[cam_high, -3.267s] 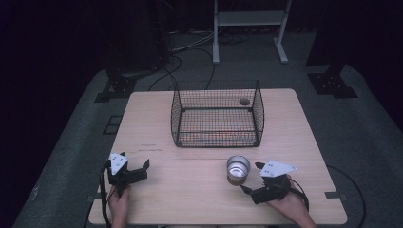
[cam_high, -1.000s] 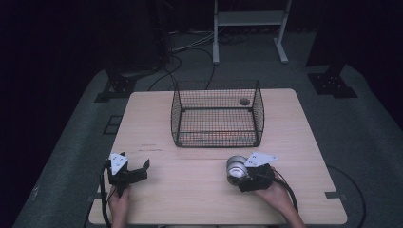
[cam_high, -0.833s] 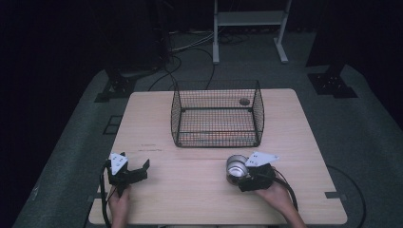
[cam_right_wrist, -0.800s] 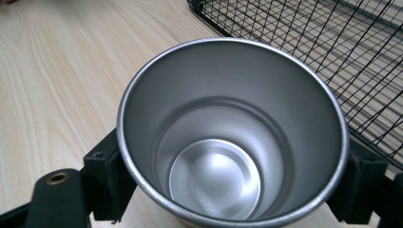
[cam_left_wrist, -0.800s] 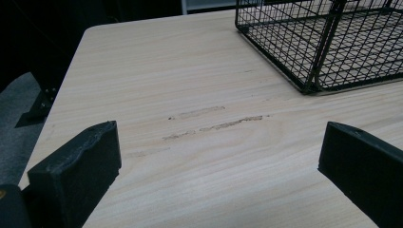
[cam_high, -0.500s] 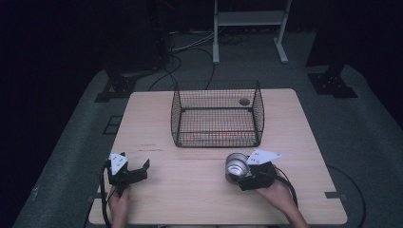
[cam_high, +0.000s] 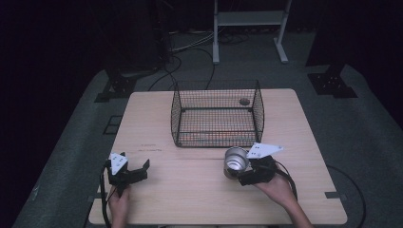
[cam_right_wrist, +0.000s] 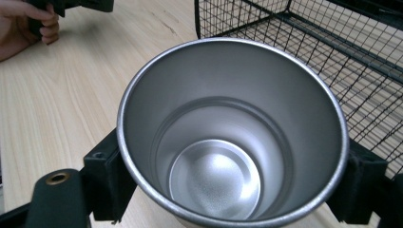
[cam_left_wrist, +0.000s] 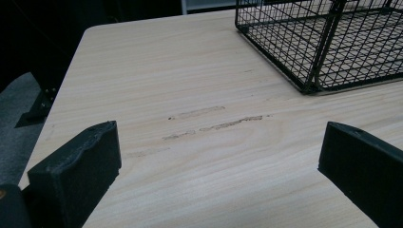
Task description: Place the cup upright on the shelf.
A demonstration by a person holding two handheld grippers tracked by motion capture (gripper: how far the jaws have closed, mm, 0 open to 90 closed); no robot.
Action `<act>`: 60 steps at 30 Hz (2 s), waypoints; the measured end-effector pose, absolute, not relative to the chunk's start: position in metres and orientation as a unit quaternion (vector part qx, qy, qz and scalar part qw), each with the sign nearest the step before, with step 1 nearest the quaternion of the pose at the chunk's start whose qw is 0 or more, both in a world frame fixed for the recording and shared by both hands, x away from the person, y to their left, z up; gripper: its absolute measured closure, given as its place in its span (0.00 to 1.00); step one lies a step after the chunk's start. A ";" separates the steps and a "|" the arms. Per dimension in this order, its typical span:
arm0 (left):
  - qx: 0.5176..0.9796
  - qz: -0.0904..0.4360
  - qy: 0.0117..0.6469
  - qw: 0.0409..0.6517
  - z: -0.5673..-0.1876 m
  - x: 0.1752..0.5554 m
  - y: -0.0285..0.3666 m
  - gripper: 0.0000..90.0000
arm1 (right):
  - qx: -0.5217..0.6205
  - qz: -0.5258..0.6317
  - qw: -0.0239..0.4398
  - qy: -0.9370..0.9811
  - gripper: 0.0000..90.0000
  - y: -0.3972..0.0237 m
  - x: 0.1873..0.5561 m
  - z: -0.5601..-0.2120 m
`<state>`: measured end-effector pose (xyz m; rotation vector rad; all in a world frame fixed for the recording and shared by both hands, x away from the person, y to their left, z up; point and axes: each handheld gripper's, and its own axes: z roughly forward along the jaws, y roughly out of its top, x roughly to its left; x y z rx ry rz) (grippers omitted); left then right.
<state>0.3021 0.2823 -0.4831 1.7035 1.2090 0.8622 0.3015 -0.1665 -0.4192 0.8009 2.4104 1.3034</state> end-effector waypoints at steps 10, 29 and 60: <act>0.682 0.345 0.483 0.427 -0.483 0.302 0.282 0.00 | 0.266 0.459 0.141 0.836 0.20 -0.162 0.307 -0.405; 0.681 0.347 0.481 0.429 -0.483 0.301 0.282 0.00 | 0.258 0.473 0.136 0.832 0.20 -0.157 0.325 -0.377; 0.681 0.353 0.473 0.434 -0.483 0.299 0.282 0.00 | 0.239 0.466 0.140 0.840 0.20 -0.133 0.361 -0.331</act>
